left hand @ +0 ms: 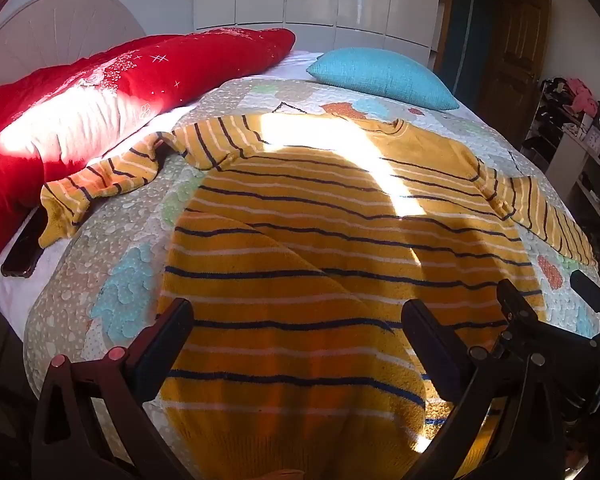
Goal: Fold small clothes
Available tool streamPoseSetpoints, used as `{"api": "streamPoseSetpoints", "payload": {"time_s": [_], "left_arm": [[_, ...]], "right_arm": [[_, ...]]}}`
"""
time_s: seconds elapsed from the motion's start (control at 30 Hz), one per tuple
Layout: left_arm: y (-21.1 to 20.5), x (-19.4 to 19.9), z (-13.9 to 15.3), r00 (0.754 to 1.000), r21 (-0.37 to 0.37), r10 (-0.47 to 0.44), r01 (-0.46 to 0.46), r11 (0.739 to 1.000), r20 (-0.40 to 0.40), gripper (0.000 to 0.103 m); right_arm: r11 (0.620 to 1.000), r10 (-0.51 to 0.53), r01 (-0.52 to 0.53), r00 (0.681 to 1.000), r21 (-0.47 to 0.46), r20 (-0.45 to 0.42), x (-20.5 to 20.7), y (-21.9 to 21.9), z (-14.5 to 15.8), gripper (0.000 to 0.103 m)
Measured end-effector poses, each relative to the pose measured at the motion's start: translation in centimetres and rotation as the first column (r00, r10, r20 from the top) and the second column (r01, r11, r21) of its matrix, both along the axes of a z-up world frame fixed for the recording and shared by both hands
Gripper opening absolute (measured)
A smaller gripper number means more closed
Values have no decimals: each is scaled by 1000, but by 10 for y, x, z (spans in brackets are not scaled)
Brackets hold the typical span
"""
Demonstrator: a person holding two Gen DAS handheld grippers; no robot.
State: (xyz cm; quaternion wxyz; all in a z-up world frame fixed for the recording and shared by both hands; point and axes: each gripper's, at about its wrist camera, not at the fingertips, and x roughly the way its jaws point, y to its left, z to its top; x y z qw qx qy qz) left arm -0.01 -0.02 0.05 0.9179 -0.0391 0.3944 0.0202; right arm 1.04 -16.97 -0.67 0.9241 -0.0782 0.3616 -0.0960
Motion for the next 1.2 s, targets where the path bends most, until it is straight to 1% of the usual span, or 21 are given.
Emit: {"api": "streamPoseSetpoints", "payload": {"time_s": [0.2, 0.23, 0.4, 0.9, 1.2], "left_arm": [[-4, -2, 1, 1000, 19, -14, 14, 1000, 12, 103], [2, 0, 1, 1000, -10, 5, -5, 1000, -7, 103], [1, 1, -6, 1000, -1, 10, -10, 1000, -18, 103], [6, 15, -50, 992, 30, 23, -19, 999, -125, 103], [3, 16, -56, 991, 53, 23, -16, 998, -129, 103]], "right_arm": [[1000, 0, 0, 1000, -2, -1, 0, 0, 0, 103], [1000, 0, 0, 1000, -3, -1, 0, 0, 0, 103], [1000, -1, 1, 1000, -6, -2, 0, 0, 0, 103], [1000, -10, 11, 1000, 15, -29, 1, -7, -9, 103], [999, -16, 19, 998, 36, -65, 6, -11, -18, 103]]}}
